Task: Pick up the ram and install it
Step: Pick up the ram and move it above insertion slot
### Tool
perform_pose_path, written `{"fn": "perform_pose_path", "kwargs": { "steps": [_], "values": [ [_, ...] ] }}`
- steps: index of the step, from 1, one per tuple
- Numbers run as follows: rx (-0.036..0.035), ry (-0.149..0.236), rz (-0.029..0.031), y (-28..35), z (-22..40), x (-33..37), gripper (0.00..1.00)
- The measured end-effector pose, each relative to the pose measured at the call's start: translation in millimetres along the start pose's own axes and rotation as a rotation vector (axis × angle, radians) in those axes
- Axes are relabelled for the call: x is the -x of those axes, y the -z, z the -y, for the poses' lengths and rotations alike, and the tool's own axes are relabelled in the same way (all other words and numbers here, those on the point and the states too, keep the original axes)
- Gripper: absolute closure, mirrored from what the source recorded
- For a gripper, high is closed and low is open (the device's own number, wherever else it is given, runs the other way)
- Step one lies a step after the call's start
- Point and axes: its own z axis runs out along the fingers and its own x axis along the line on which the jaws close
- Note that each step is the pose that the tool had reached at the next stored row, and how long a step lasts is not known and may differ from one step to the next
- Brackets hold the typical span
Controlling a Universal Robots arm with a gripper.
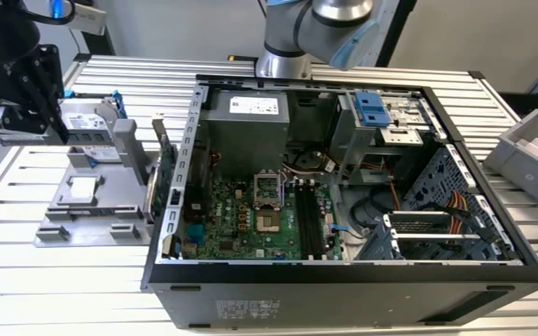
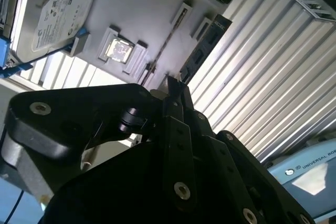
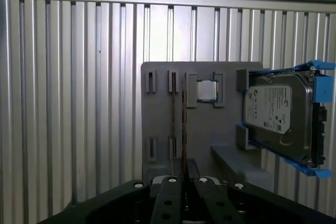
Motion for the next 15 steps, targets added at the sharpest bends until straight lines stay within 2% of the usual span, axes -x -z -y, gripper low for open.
{"fn": "perform_pose_path", "kwargs": {
  "steps": [8,15],
  "values": [
    [-0.0002,0.0,0.0002,0.0,25.3,0.7,1.0],
    [-0.0001,0.0,0.0001,0.1,42.0,1.1,1.0]
  ]
}}
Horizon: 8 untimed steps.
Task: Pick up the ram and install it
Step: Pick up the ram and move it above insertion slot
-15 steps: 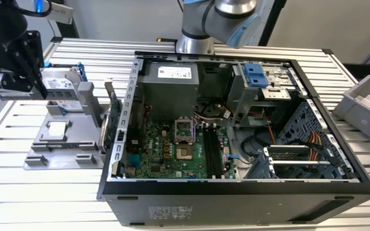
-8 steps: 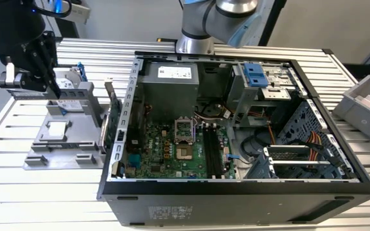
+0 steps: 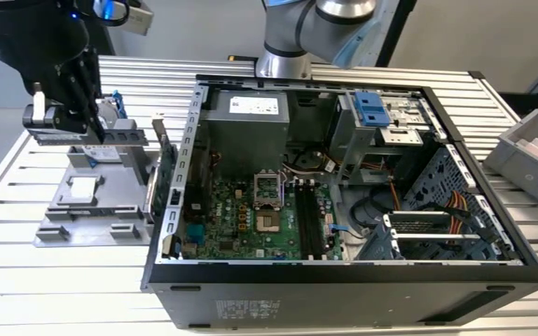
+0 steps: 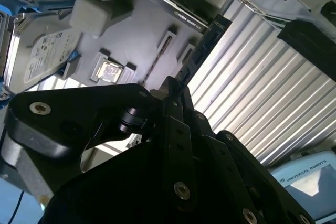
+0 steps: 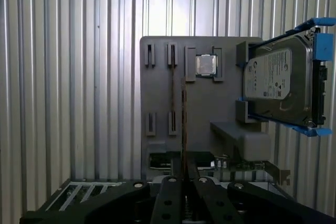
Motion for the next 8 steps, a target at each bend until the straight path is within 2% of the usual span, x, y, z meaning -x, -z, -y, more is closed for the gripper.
{"fn": "perform_pose_path", "kwargs": {
  "steps": [8],
  "values": [
    [0.0,-0.001,0.0,0.1,21.5,1.0,1.0]
  ]
}}
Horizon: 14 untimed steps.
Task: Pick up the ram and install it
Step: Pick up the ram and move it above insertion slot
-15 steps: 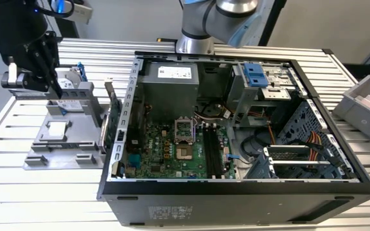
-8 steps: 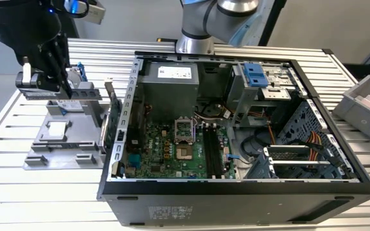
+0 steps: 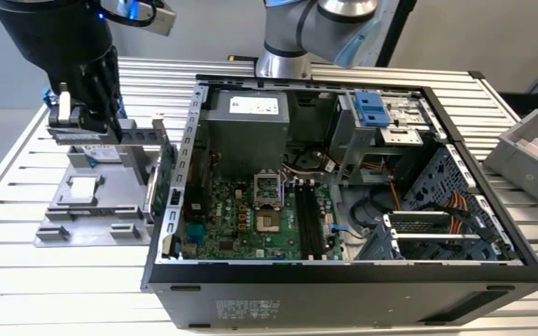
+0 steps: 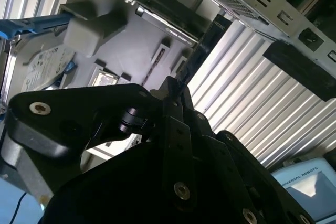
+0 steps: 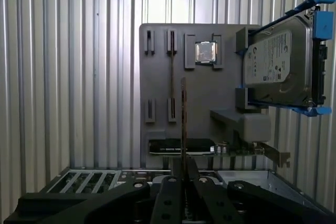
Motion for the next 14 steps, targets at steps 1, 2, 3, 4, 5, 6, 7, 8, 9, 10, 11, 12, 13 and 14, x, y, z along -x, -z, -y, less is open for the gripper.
{"fn": "perform_pose_path", "kwargs": {
  "steps": [1,2,3,4,5,6,7,8,9,10,11,12,13,14],
  "values": [
    [0.0001,0.0,-0.0001,0.1,2.6,0.1,1.0],
    [0.0,0.0,-0.0001,0.1,5.5,0.2,1.0],
    [0.0,0.0,-0.0001,0.1,8.1,0.3,1.0],
    [0.0,0.0,0.0,0.0,11.0,0.5,1.0],
    [0.0,-0.001,0.0,0.1,13.7,0.6,1.0],
    [0.0,-0.001,-0.0001,0.1,16.4,0.7,1.0],
    [0.0,-0.001,-0.0001,0.1,19.0,0.9,1.0],
    [0.0,-0.001,-0.0001,0.1,21.7,1.1,1.0],
    [0.0,-0.002,-0.0001,0.1,24.4,1.2,1.0],
    [-0.0001,-0.002,0.0,0.1,27.0,1.3,1.0],
    [0.0,-0.002,-0.0001,0.1,29.5,1.5,1.0],
    [-0.0001,-0.002,0.0,0.1,32.0,1.5,1.0],
    [-0.0001,-0.002,0.0,0.1,34.3,1.6,1.0],
    [-0.0001,-0.002,-0.0001,0.1,36.8,1.7,1.0]
  ]
}}
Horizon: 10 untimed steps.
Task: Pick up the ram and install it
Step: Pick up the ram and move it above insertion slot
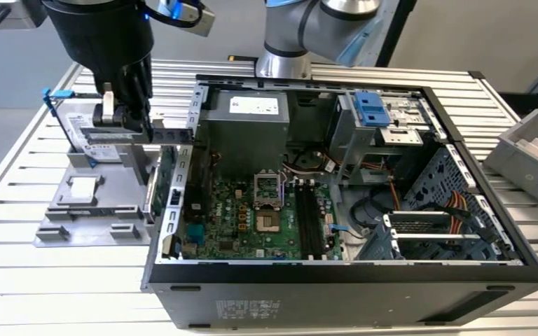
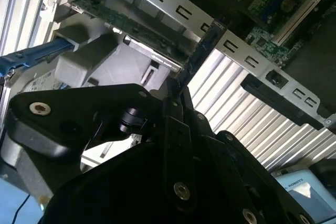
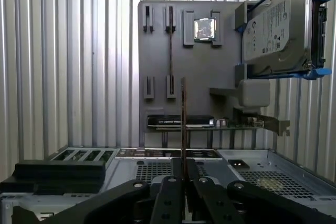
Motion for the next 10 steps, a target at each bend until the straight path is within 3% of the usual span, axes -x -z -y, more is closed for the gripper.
{"fn": "perform_pose_path", "kwargs": {
  "steps": [10],
  "values": [
    [-0.0006,-0.01,0.0001,0.0,22.6,1.4,1.0]
  ]
}}
